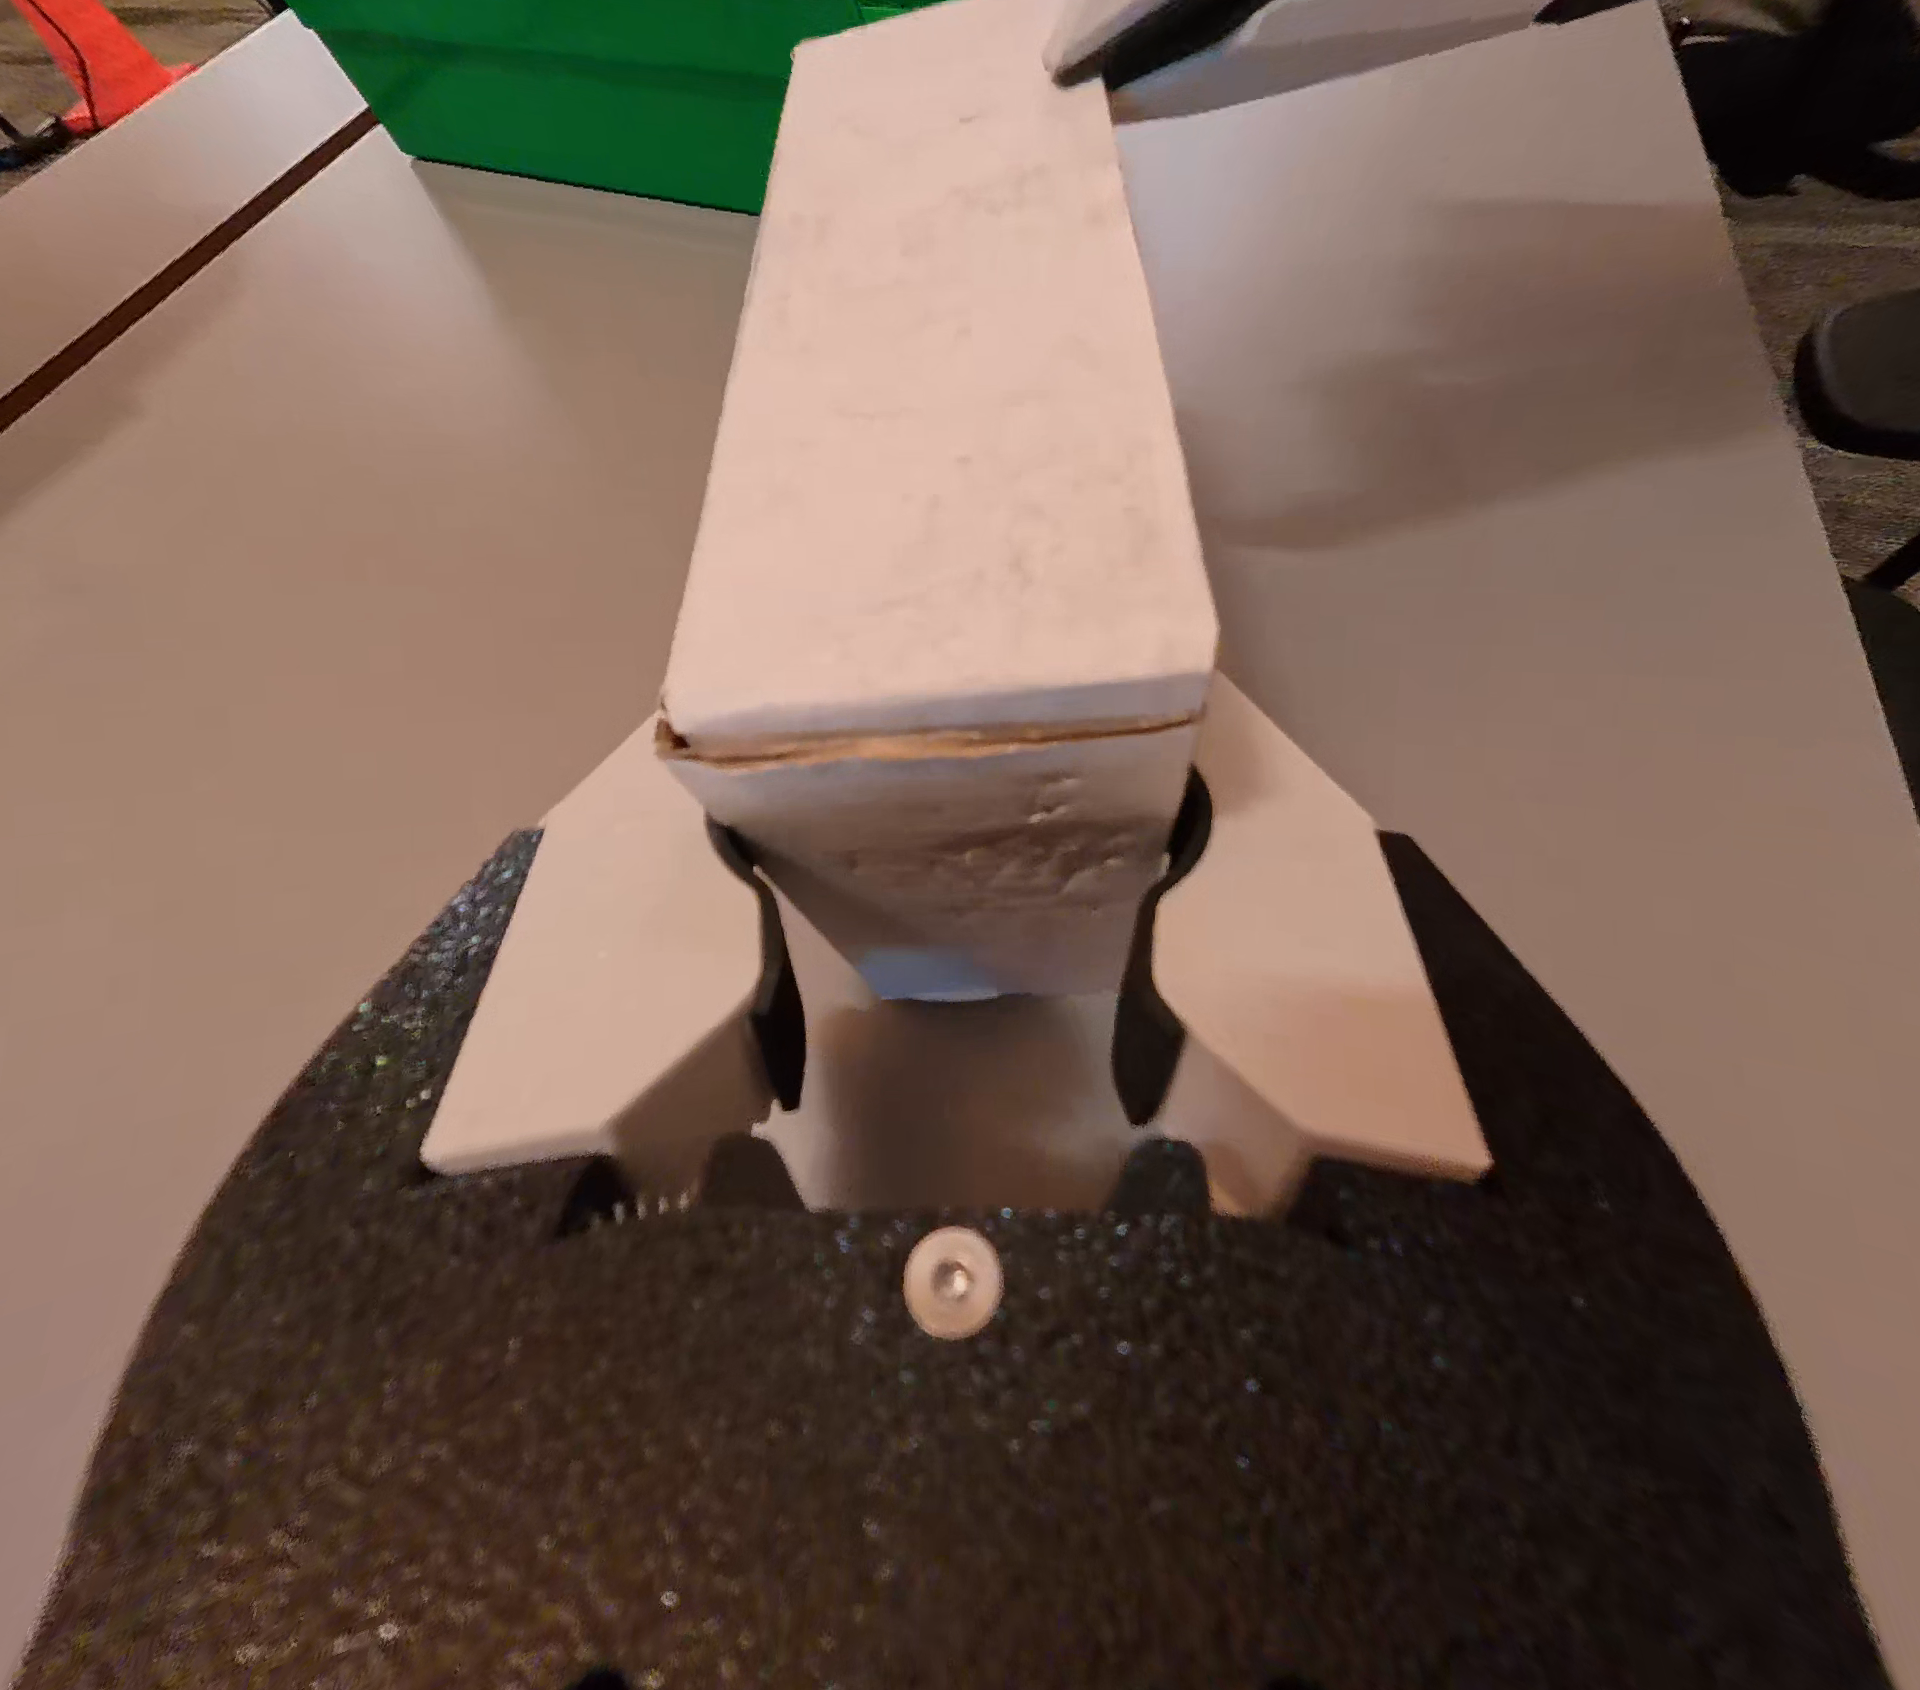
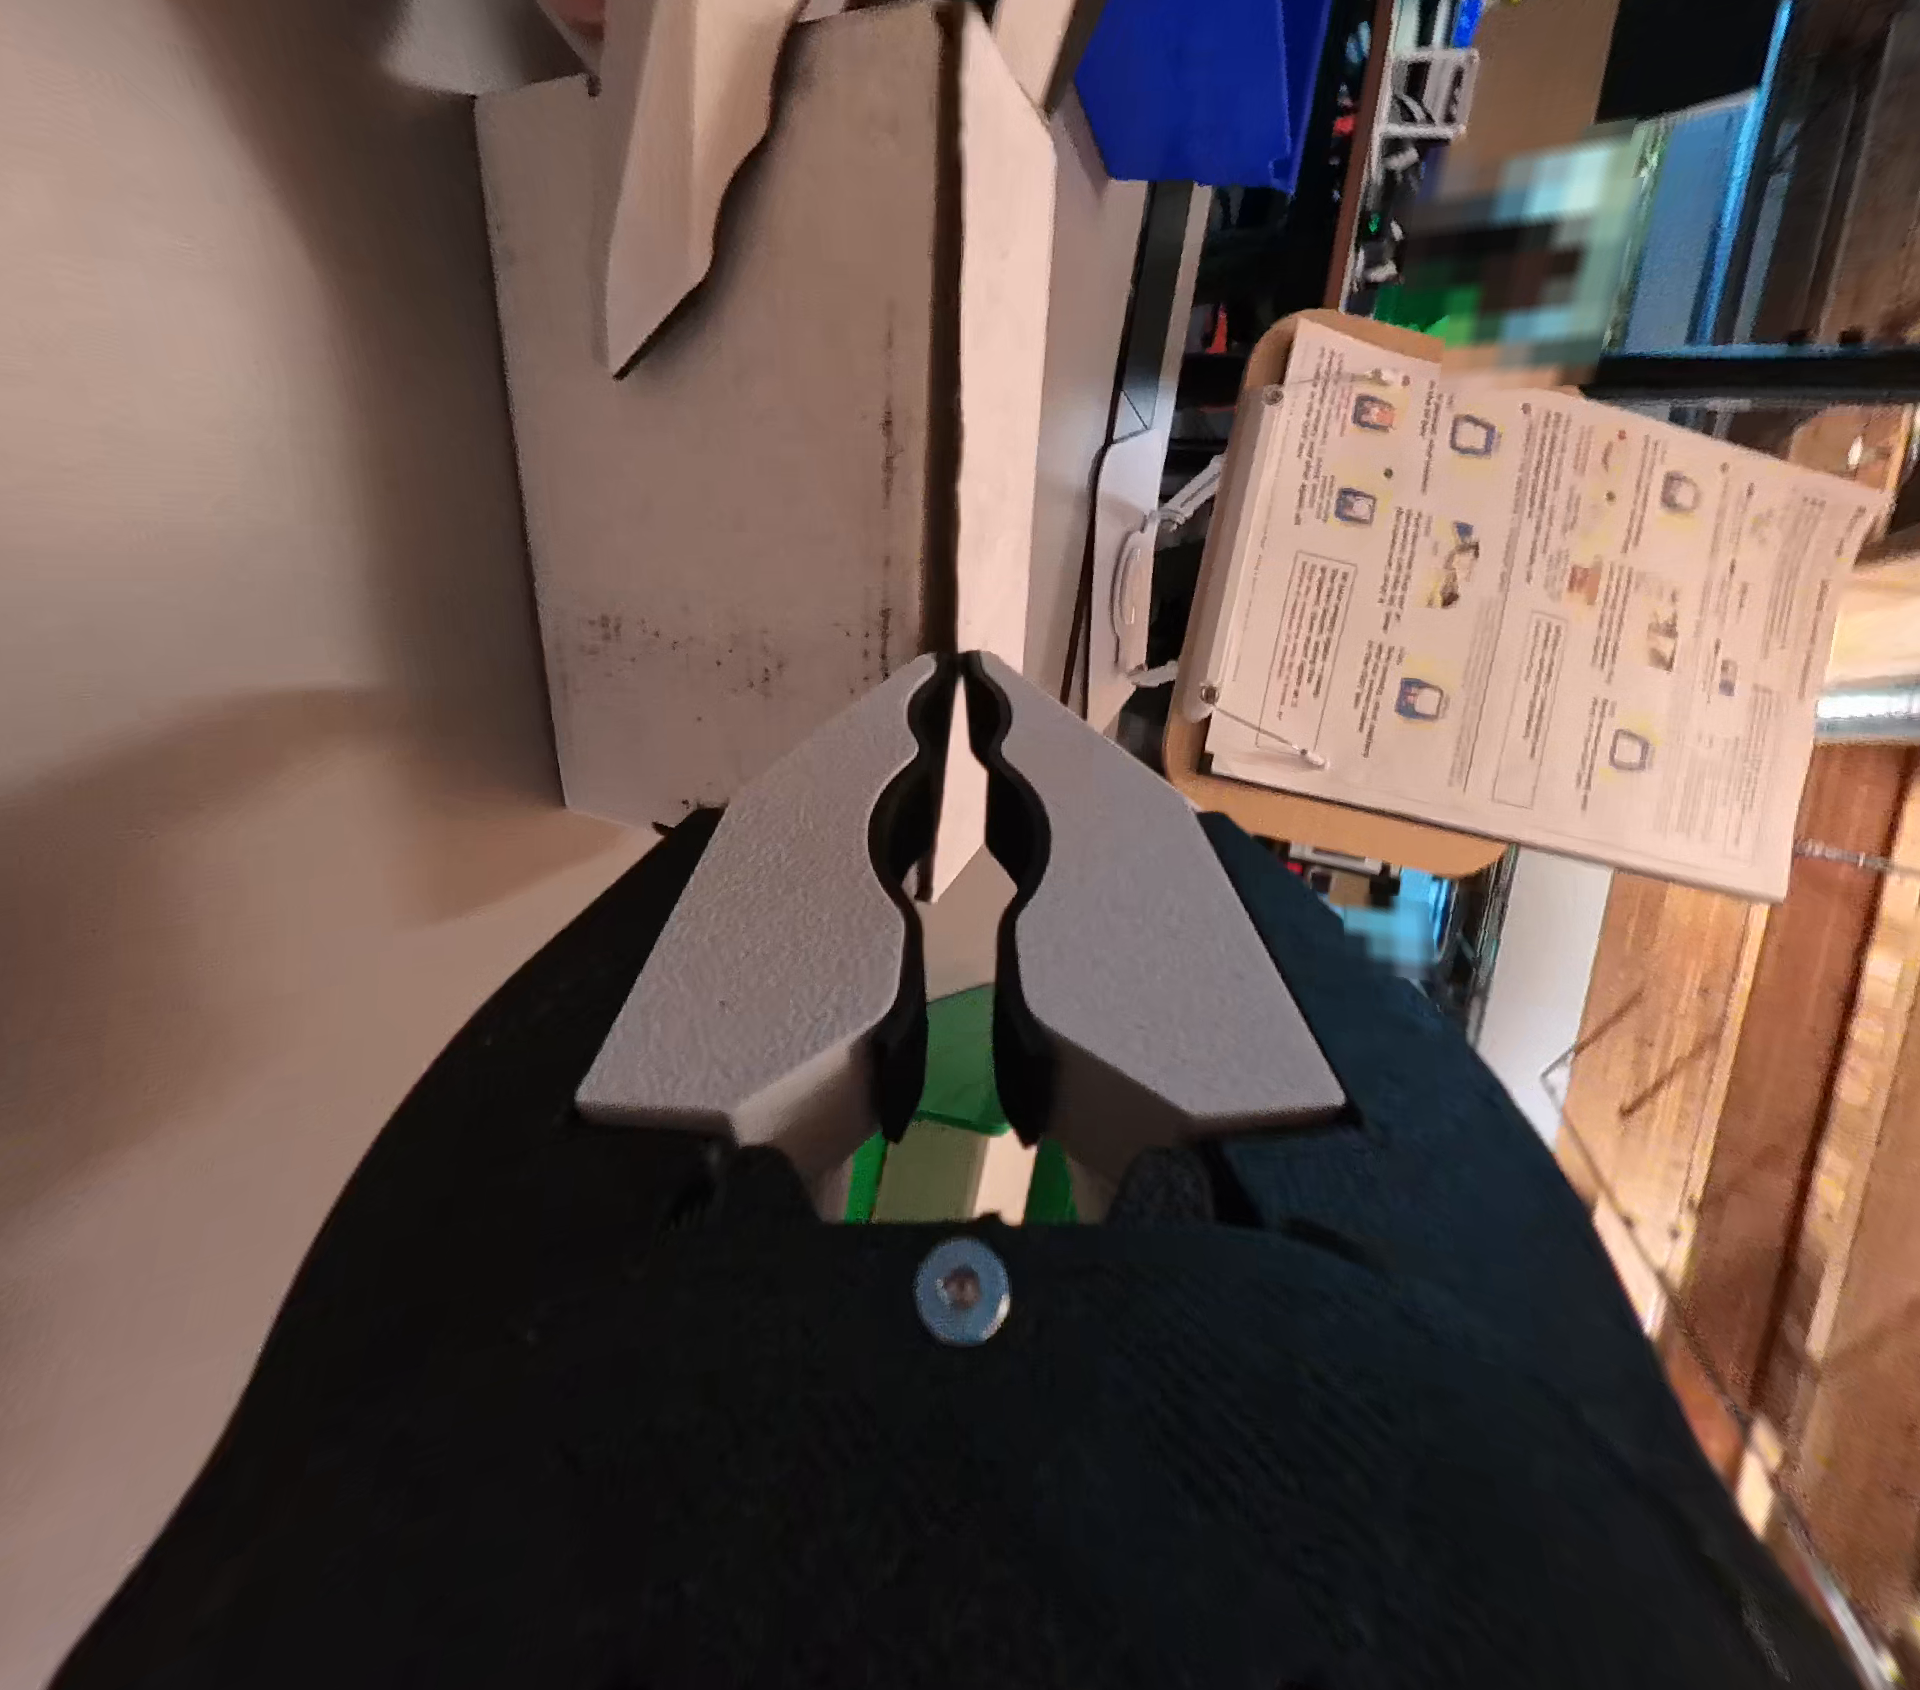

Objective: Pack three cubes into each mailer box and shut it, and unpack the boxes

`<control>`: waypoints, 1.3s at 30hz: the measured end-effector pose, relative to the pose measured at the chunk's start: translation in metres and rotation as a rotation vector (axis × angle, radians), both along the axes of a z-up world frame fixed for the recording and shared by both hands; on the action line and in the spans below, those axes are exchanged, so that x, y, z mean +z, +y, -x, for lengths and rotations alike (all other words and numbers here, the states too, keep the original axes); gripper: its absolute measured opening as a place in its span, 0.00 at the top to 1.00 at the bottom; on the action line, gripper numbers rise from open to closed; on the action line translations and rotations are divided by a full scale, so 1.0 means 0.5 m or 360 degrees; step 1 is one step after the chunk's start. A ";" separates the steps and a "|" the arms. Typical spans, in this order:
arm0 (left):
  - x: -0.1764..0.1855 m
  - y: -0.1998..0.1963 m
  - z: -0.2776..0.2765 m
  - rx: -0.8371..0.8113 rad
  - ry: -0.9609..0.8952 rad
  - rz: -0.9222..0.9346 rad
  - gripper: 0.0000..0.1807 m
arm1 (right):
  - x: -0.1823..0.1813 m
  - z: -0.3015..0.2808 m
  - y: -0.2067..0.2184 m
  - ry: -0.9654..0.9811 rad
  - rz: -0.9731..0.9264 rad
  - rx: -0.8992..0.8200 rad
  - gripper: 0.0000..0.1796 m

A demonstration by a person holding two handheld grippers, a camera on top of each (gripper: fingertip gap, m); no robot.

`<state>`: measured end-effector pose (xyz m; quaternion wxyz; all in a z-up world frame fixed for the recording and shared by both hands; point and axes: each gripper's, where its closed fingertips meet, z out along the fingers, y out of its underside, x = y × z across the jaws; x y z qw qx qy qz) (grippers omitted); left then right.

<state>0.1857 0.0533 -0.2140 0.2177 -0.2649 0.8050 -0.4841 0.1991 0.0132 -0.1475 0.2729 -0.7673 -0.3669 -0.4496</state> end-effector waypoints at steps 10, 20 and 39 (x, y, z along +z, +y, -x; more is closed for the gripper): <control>-0.001 -0.002 -0.008 0.0012 0.0030 0.0011 0.62 | 0.002 -0.012 0.017 -0.0063 -0.0121 -0.0037 0.99; 0.003 0.007 -0.014 0.0063 0.0062 0.0067 0.62 | 0.022 -0.021 0.041 0.0376 -0.0324 -0.0106 0.99; 0.000 -0.006 -0.011 0.0011 0.0030 -0.0007 0.62 | 0.046 -0.029 0.069 0.0097 -0.0121 0.0014 0.95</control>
